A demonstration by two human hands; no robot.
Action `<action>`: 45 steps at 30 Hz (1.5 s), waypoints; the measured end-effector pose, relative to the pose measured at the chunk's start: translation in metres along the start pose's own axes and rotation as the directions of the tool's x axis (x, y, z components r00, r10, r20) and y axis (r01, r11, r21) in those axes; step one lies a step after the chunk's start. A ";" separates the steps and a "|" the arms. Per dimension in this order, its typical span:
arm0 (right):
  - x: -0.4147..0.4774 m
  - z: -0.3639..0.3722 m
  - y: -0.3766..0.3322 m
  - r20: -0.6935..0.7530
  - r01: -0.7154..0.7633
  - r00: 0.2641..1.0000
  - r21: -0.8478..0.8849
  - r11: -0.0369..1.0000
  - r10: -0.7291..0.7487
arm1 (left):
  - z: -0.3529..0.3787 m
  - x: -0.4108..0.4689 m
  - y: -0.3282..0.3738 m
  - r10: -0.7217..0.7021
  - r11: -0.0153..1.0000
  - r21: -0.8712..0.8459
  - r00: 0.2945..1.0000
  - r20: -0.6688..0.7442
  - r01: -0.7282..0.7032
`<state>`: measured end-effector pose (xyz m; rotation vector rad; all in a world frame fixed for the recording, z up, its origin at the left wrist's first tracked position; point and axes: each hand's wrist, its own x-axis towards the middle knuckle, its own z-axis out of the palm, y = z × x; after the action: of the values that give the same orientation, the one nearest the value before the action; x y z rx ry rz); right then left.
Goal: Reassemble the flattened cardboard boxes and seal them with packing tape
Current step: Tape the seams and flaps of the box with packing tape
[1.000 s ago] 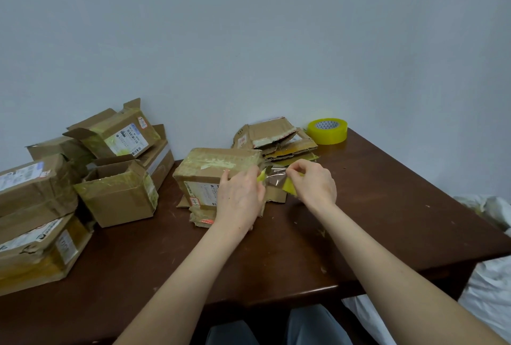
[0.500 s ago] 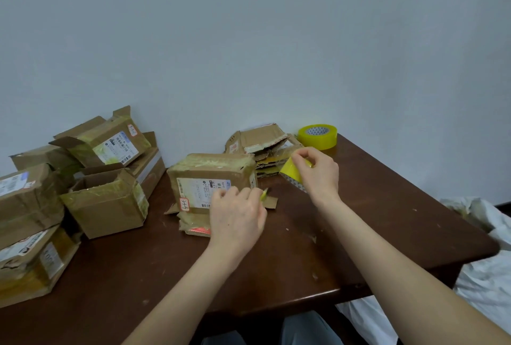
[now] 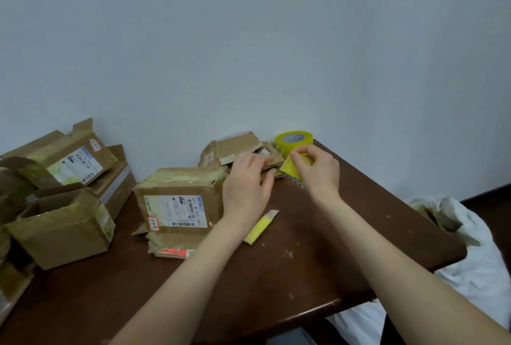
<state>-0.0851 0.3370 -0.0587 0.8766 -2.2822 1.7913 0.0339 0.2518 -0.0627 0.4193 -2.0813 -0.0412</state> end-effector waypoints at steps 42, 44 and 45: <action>-0.039 0.030 -0.029 0.374 0.148 0.911 0.095 0.984 -0.173 | -0.067 0.019 -0.033 -0.326 0.925 -0.057 0.863 0.386 0.375; -0.039 0.030 -0.031 0.388 0.162 0.902 0.096 0.982 -0.187 | -0.065 0.020 -0.033 -0.330 0.926 -0.068 0.881 0.338 0.373; -0.038 0.029 -0.033 0.399 0.169 0.897 0.093 0.981 -0.192 | -0.064 0.020 -0.031 -0.330 0.929 -0.052 0.886 0.325 0.366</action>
<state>-0.0294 0.3193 -0.0550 1.5472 -2.2806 1.7277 0.0871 0.2250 -0.0186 0.7553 -2.2709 -0.4647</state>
